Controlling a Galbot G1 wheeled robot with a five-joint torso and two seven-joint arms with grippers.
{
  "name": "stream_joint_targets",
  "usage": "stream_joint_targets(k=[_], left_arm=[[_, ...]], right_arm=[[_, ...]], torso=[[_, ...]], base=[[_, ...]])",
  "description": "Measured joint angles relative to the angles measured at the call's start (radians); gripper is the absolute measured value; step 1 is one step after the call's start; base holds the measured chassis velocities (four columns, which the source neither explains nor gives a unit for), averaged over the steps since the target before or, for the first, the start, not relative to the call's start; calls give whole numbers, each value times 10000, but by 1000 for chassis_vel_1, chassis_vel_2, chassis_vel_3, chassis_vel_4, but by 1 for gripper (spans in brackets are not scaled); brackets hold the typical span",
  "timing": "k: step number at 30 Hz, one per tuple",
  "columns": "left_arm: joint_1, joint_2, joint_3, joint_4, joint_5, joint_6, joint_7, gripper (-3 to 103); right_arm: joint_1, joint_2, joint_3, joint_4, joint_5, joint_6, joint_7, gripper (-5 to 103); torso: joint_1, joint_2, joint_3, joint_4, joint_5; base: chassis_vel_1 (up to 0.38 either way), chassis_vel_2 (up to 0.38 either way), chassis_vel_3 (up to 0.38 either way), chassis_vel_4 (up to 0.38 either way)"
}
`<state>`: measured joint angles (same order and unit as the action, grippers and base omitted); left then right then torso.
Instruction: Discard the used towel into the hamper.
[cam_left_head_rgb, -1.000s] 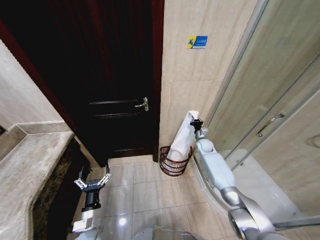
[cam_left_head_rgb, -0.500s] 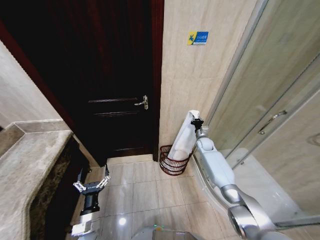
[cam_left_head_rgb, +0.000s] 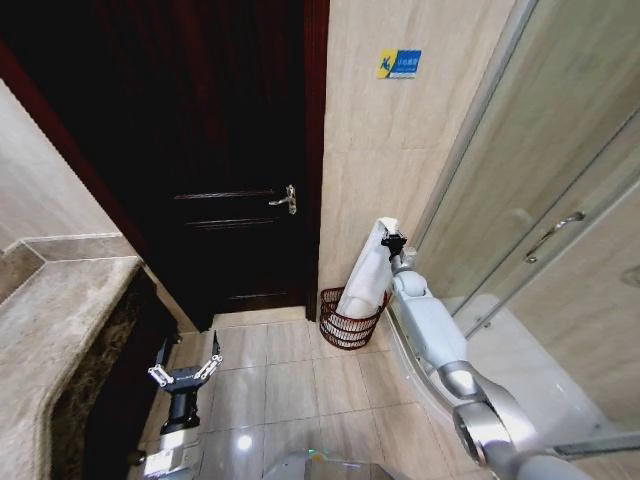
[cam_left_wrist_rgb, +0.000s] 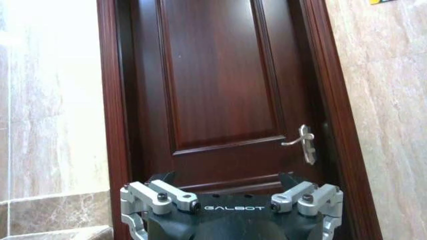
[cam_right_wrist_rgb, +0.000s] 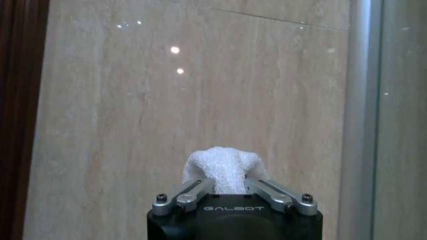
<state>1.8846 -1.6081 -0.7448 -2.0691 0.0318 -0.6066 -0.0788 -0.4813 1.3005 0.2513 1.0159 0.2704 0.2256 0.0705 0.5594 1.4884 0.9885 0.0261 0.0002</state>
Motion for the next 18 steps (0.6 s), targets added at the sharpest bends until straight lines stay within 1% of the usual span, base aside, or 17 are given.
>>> stream_joint_targets(k=[1,4,5,8,9,12,13,16,18], left_arm=[[0,0,0,0,0,0,0,100],[4,0,5,0,53,-2,-4,100],[4,0,5,0,53,-2,-4,100],[21,0,2,0,59,-2,-6,100],[21,0,2,0,59,-2,-6,100],[25,0,-21,-8,59,-2,-3,100],[25,0,-21,-8,59,-2,-3,100],[18,0,-38,-8,58,-2,-1,100],[15,0,-39,-2,58,-2,2,100]], right_arm=[[0,0,0,0,0,0,0,4],[126,-29,24,-175,59,-4,-26,4],[126,-29,24,-175,59,-4,-26,4],[247,-51,13,-259,107,-30,-49,4],[247,-51,13,-259,107,-30,-49,4],[343,-52,22,-371,113,-34,-68,4],[343,-52,22,-371,113,-34,-68,4],[352,-50,32,-373,113,-34,-78,4],[350,-54,23,-354,113,-35,-80,4]], torso=[[0,0,0,0,0],[-111,-236,-122,0,0],[-111,-236,-122,0,0],[-224,-490,-266,1,-2],[-224,-490,-266,1,-2],[-342,-748,-404,1,-2],[-342,-748,-404,1,-2],[-446,-977,-531,0,-2],[-478,-1047,-569,1,-1]], base=[[0,0,0,0],[0,0,0,0],[0,0,0,0],[0,0,0,0],[0,0,0,0],[0,0,0,0],[0,0,0,0],[0,0,0,0],[0,0,0,0]])
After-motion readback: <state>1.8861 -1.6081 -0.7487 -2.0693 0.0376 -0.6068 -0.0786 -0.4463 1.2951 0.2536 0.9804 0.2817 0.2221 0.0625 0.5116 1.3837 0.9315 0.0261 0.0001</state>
